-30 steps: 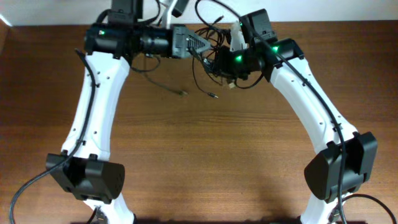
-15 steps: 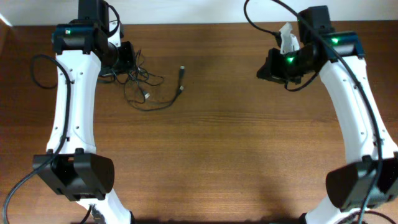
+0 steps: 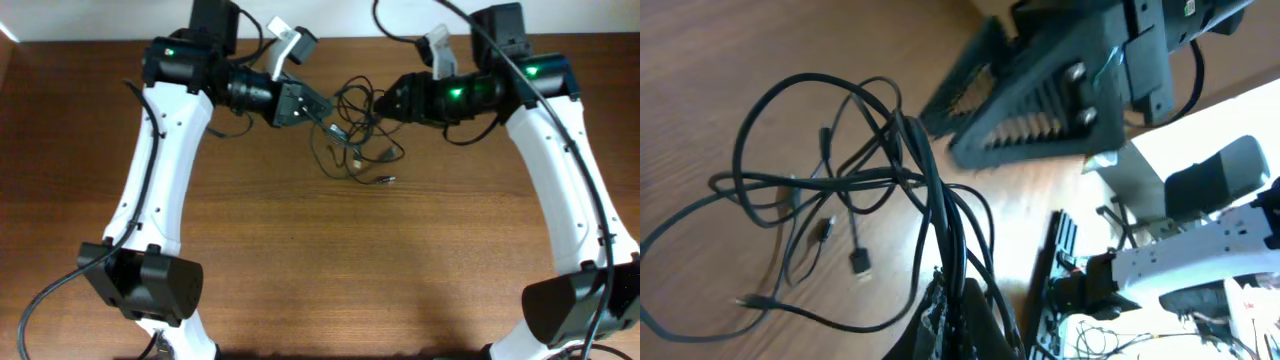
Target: Untangle cables
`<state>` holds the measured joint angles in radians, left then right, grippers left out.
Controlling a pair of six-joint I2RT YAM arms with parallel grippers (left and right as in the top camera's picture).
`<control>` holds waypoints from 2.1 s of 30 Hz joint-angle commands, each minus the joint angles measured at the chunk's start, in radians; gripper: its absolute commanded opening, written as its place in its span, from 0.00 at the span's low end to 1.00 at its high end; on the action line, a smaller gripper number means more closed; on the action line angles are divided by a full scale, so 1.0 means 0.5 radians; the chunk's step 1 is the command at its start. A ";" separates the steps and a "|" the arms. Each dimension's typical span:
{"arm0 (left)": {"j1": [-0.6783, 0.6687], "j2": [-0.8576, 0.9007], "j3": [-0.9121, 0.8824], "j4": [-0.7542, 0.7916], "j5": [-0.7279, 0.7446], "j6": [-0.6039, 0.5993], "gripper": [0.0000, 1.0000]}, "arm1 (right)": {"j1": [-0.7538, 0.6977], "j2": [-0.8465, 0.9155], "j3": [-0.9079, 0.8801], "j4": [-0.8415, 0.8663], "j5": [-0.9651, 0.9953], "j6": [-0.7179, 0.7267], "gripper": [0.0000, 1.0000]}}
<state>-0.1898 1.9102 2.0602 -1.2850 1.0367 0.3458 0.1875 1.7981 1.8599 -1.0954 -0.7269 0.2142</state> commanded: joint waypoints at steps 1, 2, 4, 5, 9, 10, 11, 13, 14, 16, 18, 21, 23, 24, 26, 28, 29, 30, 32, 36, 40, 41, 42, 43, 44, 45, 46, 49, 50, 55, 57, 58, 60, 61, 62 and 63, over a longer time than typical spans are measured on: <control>-0.049 -0.043 0.044 0.095 0.083 -0.095 0.00 | 0.118 -0.011 -0.006 0.015 0.241 0.229 0.60; -0.049 -0.043 0.044 0.108 0.082 -0.116 0.00 | 0.138 -0.002 -0.006 0.017 0.291 0.281 0.60; -0.049 -0.043 0.044 0.130 0.119 -0.137 0.00 | 0.194 0.062 -0.009 0.031 0.385 0.384 0.58; -0.049 -0.043 0.044 0.137 0.175 -0.137 0.00 | 0.214 0.101 -0.009 0.045 0.391 0.383 0.50; 0.010 -0.043 0.044 0.146 0.087 -0.137 0.00 | 0.137 0.127 -0.008 0.023 0.522 0.365 0.04; 0.058 -0.043 0.044 0.146 -0.072 -0.139 0.00 | 0.082 0.097 -0.005 -0.013 0.521 0.321 0.04; 0.110 -0.043 0.044 0.146 -0.436 -0.247 0.00 | 0.029 0.052 0.005 -0.061 0.522 0.261 0.04; 0.163 -0.043 0.044 0.144 -1.176 -0.536 0.00 | -0.025 -0.031 0.014 -0.129 0.522 0.146 0.04; 0.165 -0.043 0.044 0.143 -1.456 -0.620 0.00 | -0.050 -0.089 0.014 -0.175 0.524 0.072 0.04; 0.163 -0.043 0.044 0.144 -1.696 -0.634 0.02 | -0.066 -0.165 0.014 -0.256 0.552 0.002 0.04; 0.163 -0.043 0.044 0.143 -1.762 -0.633 0.03 | -0.066 -0.208 0.014 -0.353 0.668 -0.014 0.04; 0.163 -0.043 0.044 0.145 -1.762 -0.632 0.06 | -0.066 -0.214 0.014 -0.494 0.678 -0.152 0.07; 0.163 -0.043 0.044 0.145 -1.759 -0.632 0.08 | -0.066 -0.214 0.014 -0.558 0.678 -0.175 0.07; 0.163 -0.043 0.044 0.145 -1.759 -0.632 0.09 | -0.066 -0.215 0.014 -0.581 0.671 -0.175 0.06; 0.163 -0.043 0.044 0.145 -1.753 -0.632 0.15 | -0.066 -0.217 0.060 -0.650 0.661 -0.222 0.04; 0.163 -0.043 0.044 0.145 -1.754 -0.632 0.16 | -0.065 -0.218 0.156 -0.734 0.661 -0.228 0.04; 0.163 -0.043 0.044 0.145 -1.754 -0.632 0.16 | -0.063 -0.218 0.189 -0.757 0.661 -0.228 0.04; 0.163 -0.043 0.044 0.145 -1.755 -0.632 0.16 | -0.062 -0.218 0.215 -0.766 0.628 -0.228 0.04; 0.163 -0.043 0.044 0.144 -1.749 -0.632 0.19 | -0.040 -0.217 0.216 -0.729 0.421 -0.227 0.04; 0.163 -0.043 0.044 0.145 -1.646 -0.632 0.22 | 0.220 -0.217 0.216 -0.529 0.529 -0.053 0.05; 0.163 -0.056 0.045 0.144 -1.644 -0.632 0.20 | 0.447 -0.217 0.216 -0.337 0.768 0.130 0.55; 0.163 -0.069 0.045 0.144 -1.646 -0.631 0.20 | 0.484 -0.217 0.216 -0.317 0.768 0.128 0.63; 0.163 -0.107 0.045 0.145 -1.646 -0.630 0.20 | 0.518 -0.217 0.220 -0.311 0.768 0.128 0.71; 0.163 -0.147 0.045 0.145 -1.646 -0.607 0.22 | 0.531 -0.218 0.230 -0.317 0.767 0.128 0.79; 0.163 -0.199 0.045 0.145 -1.647 -0.584 0.24 | 0.532 -0.218 0.248 -0.330 0.761 0.127 0.82; 0.163 -0.250 0.045 0.145 -1.647 -0.584 0.26 | 0.532 -0.218 0.273 -0.346 0.760 0.127 0.83; 0.163 -0.333 0.045 0.144 -1.646 -0.584 0.27 | 0.532 -0.218 0.298 -0.360 0.758 0.127 0.84; 0.163 -0.546 0.045 0.121 -1.646 -0.585 0.26 | 0.518 -0.218 0.421 -0.423 0.762 0.096 0.84; 0.163 -0.632 0.045 0.099 -1.646 -0.585 0.27 | 0.494 -0.218 0.467 -0.442 0.762 0.096 0.83; 0.147 -0.738 0.008 -0.014 -1.527 -0.586 0.27 | 0.204 -0.214 0.500 -0.523 0.867 0.099 0.87; 0.039 -0.700 -0.122 -0.005 -1.525 -0.587 0.25 | 0.075 -0.214 0.499 -0.576 0.967 0.113 0.87; -0.021 -0.671 -0.192 0.017 -1.526 -0.605 0.25 | -0.008 -0.214 0.499 -0.616 1.009 0.112 0.88; -0.159 -0.585 -0.360 0.098 -1.526 -0.710 0.25 | -0.140 -0.214 0.499 -0.671 1.008 0.112 0.88; -0.214 -0.546 -0.419 0.143 -1.526 -0.739 0.26 | -0.182 -0.214 0.499 -0.683 1.008 0.112 0.88; -0.300 -0.478 -0.485 0.215 -1.526 -0.786 0.26 | -0.235 -0.214 0.499 -0.699 1.008 0.111 0.88; -0.380 -0.407 -0.526 0.287 -1.527 -0.822 0.26 | -0.278 -0.214 0.495 -0.712 1.008 0.105 0.89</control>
<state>-0.3088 1.6451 1.8446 -1.1873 0.2604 -0.0074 0.0834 1.7088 2.0964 -1.4433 -0.2394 0.2695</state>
